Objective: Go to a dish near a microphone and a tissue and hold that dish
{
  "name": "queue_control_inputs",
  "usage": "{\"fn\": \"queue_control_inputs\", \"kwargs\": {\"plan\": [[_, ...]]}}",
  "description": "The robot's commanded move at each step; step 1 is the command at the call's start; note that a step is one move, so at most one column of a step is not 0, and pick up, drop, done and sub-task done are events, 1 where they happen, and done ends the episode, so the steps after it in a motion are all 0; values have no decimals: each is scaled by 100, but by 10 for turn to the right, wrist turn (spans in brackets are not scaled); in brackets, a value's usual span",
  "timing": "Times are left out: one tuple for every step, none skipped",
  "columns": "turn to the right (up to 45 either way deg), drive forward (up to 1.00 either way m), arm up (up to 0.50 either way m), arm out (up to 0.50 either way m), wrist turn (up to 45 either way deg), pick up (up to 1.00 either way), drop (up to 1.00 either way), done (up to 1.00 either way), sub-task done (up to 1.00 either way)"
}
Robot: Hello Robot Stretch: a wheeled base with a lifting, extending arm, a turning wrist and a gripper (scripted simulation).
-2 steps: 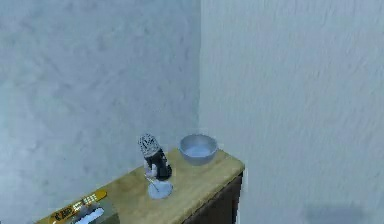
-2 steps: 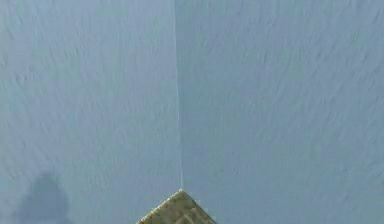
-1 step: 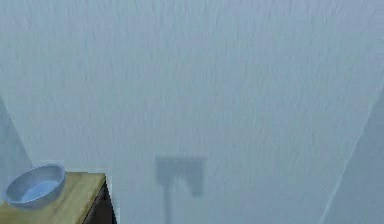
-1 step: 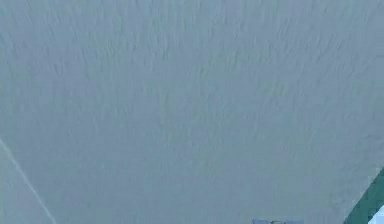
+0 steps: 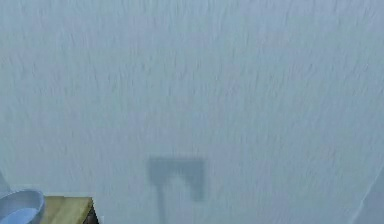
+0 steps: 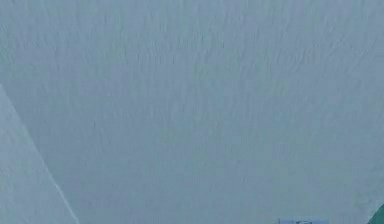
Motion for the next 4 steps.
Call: {"fn": "queue_control_inputs", "kwargs": {"plan": [[-450,0,0,0,0,0,0,0,0],[-450,0,0,0,0,0,0,0,0],[-450,0,0,0,0,0,0,0,0],[0,0,50,0,0,0,0,0,0]]}}
